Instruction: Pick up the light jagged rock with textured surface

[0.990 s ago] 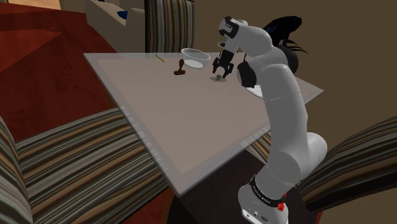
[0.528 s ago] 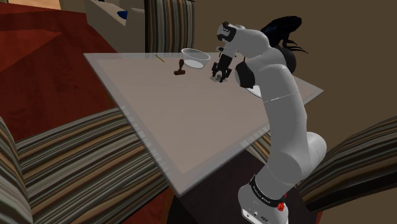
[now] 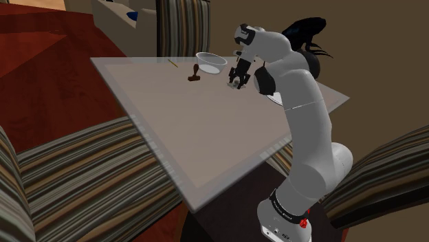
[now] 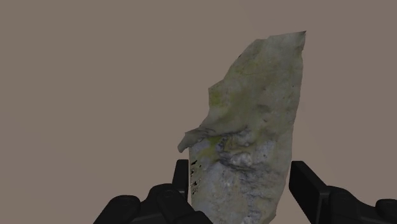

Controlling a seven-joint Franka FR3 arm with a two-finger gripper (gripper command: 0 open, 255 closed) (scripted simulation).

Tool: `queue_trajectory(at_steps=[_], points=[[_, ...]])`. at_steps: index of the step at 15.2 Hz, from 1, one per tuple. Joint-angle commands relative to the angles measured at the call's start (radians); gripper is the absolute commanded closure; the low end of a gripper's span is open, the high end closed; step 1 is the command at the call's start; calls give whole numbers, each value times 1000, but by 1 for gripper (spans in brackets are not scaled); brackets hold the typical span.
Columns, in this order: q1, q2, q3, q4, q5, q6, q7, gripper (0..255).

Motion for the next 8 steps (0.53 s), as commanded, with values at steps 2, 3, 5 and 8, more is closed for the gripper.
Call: queue_trajectory(at_steps=[2,3,5,8], points=[[-2,-2,-1,10,-1,-10,5,255],[-8,-3,0,24,-2,-22,10,255],[-19,-5,1,54,-2,-47,20,255],[-40,-4,4,105,-1,-86,36,255]])
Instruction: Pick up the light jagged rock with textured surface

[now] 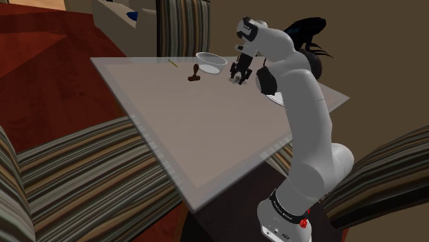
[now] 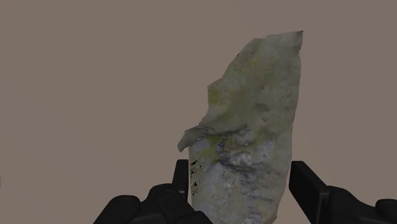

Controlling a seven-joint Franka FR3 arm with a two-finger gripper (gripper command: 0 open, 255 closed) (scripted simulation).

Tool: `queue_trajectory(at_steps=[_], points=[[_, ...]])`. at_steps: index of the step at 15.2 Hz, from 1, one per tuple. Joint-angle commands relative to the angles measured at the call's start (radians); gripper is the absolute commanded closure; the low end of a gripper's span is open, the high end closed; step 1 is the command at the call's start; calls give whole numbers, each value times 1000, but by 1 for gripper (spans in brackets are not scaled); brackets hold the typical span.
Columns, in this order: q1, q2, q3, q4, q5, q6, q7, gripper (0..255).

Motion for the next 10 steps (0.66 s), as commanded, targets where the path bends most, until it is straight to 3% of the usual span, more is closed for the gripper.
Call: queue_trajectory(at_steps=[1,8,10], points=[[-13,-2,1,32,0,-26,9,255],[-97,29,26,219,20,-140,66,255],[-100,30,27,225,20,-143,68,255]])
